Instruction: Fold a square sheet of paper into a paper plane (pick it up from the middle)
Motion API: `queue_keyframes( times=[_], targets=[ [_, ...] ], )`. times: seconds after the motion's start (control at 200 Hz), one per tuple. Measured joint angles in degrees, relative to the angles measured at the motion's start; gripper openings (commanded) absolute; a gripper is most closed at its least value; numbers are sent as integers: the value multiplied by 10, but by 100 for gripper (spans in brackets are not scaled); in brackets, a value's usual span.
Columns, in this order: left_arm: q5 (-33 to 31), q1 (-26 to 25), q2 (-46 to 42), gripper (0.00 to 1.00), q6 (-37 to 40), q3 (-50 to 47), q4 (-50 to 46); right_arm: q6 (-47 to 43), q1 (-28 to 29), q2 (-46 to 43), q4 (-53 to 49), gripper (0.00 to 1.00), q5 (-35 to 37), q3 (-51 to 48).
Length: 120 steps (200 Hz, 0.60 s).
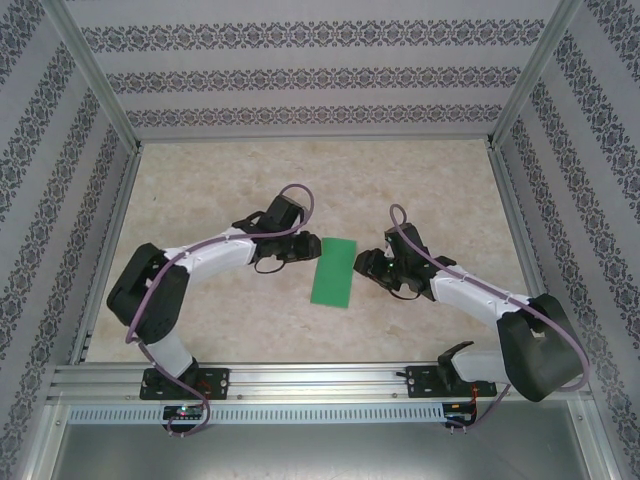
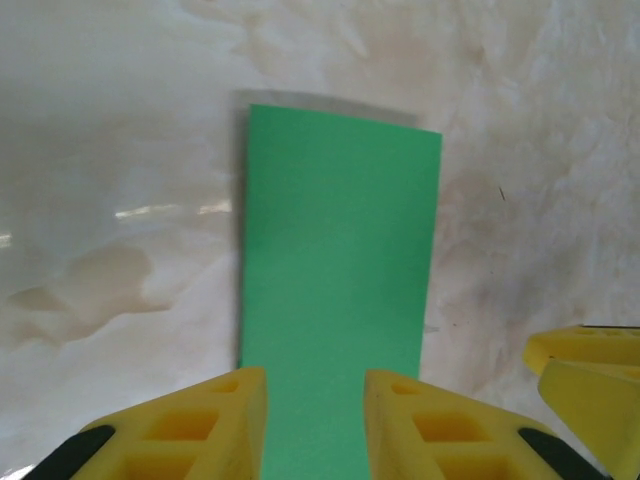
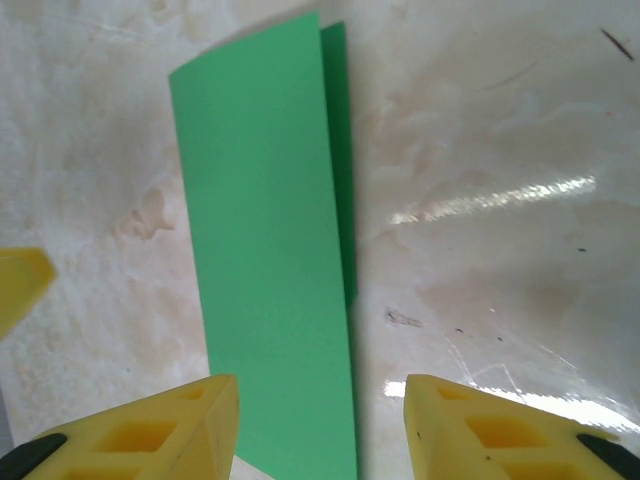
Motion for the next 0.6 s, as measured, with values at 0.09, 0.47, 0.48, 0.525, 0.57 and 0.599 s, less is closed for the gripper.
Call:
queue_keyframes(
  times=[0.09, 0.47, 0.48, 0.525, 0.57, 0.599],
  targets=[
    [16, -9, 26, 31, 4, 24, -2, 2, 0, 2, 19, 47, -5, -6],
    [41, -12, 91, 25, 6, 50, -5, 7, 10, 61, 62, 45, -34, -12],
    [42, -12, 92, 25, 6, 51, -5, 7, 11, 63, 62, 45, -35, -12],
    [43, -12, 97, 25, 6, 54, -6, 7, 13, 69, 64, 45, -35, -12],
    [44, -12, 102, 24, 6, 59, -7, 7, 17, 76, 66, 45, -36, -12],
    [44, -12, 106, 24, 6, 63, -6, 7, 17, 80, 68, 45, -37, -12]
  ],
)
